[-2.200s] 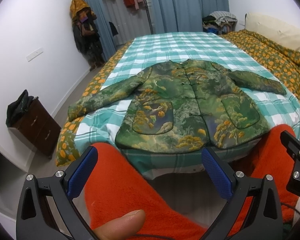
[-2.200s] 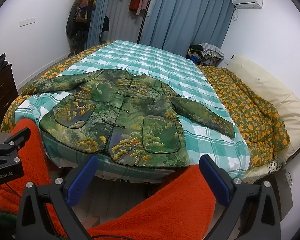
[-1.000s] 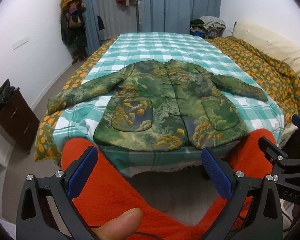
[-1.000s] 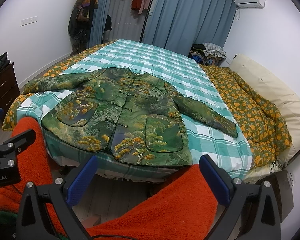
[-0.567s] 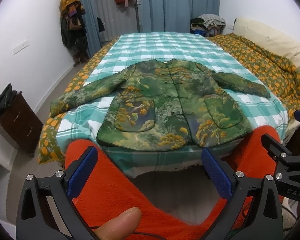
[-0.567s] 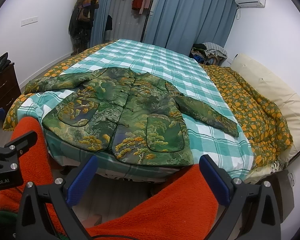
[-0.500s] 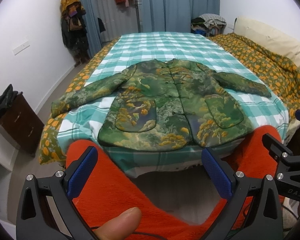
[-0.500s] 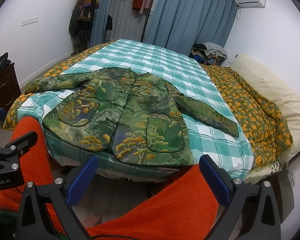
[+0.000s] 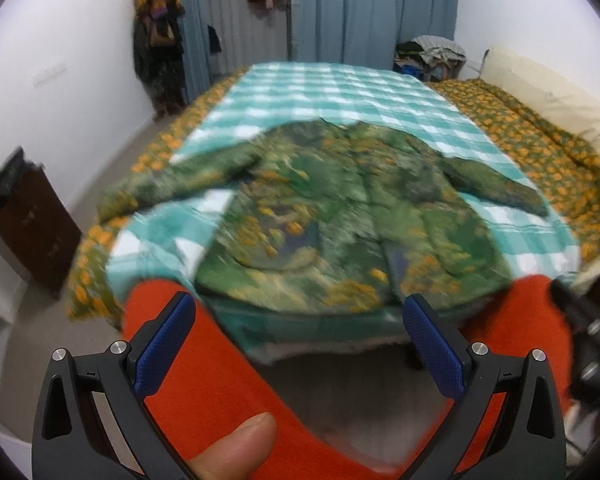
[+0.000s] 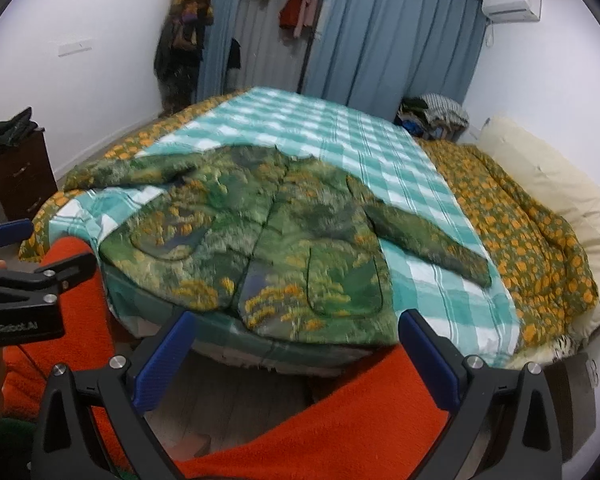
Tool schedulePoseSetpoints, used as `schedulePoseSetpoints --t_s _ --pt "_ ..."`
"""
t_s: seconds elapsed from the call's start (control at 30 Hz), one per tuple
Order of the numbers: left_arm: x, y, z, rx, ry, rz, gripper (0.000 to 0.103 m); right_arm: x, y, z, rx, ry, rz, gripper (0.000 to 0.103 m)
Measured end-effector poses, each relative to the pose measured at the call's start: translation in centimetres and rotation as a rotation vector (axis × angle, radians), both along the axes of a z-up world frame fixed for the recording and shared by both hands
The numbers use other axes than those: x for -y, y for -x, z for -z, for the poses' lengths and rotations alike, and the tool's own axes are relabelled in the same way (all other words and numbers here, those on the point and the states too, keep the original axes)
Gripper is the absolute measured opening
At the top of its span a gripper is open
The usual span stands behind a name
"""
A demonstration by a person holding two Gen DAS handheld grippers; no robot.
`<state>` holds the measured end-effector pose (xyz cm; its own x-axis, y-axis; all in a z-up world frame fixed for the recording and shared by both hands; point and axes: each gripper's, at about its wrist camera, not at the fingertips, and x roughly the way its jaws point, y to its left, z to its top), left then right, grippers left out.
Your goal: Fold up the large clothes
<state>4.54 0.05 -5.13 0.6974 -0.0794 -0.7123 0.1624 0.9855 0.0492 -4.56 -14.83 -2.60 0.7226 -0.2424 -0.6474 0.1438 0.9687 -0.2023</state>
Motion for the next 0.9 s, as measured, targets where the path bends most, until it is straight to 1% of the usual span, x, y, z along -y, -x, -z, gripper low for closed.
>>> schedulePoseSetpoints --t_s 0.1,0.17,0.27,0.33,0.4,0.47,0.53,0.6,0.67,0.77,0.87,0.9 --pt "-0.1 -2.2 0.2 0.048 -0.092 -0.024 0.103 1.8 -1.6 -0.5 0.056 0.015 0.037 0.103" --pt "-0.7 -3.8 0.4 0.053 -0.113 -0.045 0.103 3.1 -2.8 -1.1 0.096 0.021 0.072 0.103" --pt "-1.7 -6.0 0.2 0.051 -0.081 -0.062 0.103 5.1 -3.8 -2.4 0.149 0.027 0.113 0.103" --pt "-1.9 -7.0 -0.1 0.046 -0.063 -0.058 0.103 5.9 -4.3 -3.1 0.171 0.058 0.136 0.103" --pt "-2.0 -8.0 -0.4 0.046 -0.036 -0.06 0.103 6.6 -4.9 -3.8 0.193 0.073 0.132 0.103" --pt "-2.0 -8.8 -0.9 0.055 -0.013 -0.087 0.103 7.1 -5.3 -4.1 0.213 0.06 0.124 0.103" --pt "-1.6 -9.7 -1.3 0.062 0.006 -0.082 0.103 7.7 -5.8 -4.5 0.255 0.027 0.109 0.103" --pt "-1.1 -10.4 -1.7 0.076 0.0 -0.079 0.103 8.2 -6.3 -4.5 0.288 -0.013 0.08 0.103" --pt "-0.5 -11.0 -1.9 0.092 -0.008 -0.069 0.103 8.3 -7.3 -3.8 0.263 -0.035 0.055 0.103" --pt "0.0 -12.0 -1.3 0.082 -0.015 -0.051 0.103 8.5 -8.4 -2.0 0.219 -0.029 0.047 0.103" --pt "0.6 -13.3 0.5 0.036 -0.026 -0.051 0.103 9.4 -9.6 0.2 0.148 -0.055 0.047 0.103" --pt "0.8 -13.9 1.3 0.006 -0.021 -0.044 0.103 9.8 -9.7 0.7 0.131 -0.057 0.053 0.103"
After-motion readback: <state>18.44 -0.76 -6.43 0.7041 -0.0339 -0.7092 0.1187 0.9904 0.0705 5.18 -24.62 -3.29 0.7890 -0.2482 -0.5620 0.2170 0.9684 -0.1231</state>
